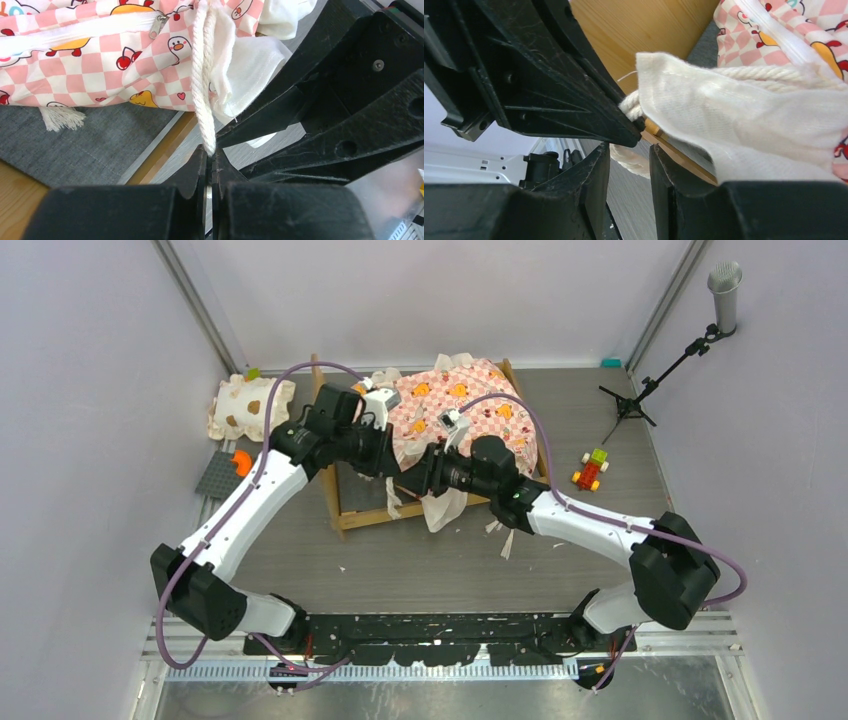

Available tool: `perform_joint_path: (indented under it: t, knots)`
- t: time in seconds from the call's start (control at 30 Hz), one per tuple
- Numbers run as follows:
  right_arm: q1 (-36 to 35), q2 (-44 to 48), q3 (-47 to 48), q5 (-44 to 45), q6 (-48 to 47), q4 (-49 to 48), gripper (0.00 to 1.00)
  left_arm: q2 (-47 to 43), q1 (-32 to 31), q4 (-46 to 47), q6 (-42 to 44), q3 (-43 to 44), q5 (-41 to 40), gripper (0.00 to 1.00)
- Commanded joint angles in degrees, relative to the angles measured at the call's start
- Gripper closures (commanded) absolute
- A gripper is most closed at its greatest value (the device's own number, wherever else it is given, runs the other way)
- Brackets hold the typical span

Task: Set up the pet bed
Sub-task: Cross the ropes on the bed frame.

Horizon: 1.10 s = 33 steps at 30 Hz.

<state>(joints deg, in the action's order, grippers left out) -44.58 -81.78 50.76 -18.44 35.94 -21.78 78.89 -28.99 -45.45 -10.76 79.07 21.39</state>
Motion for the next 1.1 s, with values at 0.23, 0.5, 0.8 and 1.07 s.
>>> perform_joint_path:
  t: [0.23,0.5,0.8,1.07]
  knots:
    - [-0.3,0.0,-0.3,-1.6,-0.5,-7.9,0.59,-1.0,0.2,4.8,-3.7,1.1,7.5,1.00]
    - [-0.3,-0.8,-0.5,-1.7,-0.2,-9.5,0.69,-0.9,0.3,5.3,-4.1,0.8,9.0,1.00]
    - [-0.3,-0.4,-1.1,-2.1,0.0,-9.7,0.93,-1.3,0.3,5.1,-3.6,0.5,7.5,0.98]
    - [-0.3,1.1,-1.7,-0.9,-0.4,-8.5,0.99,-2.4,0.3,5.3,-4.0,-0.5,5.7,0.62]
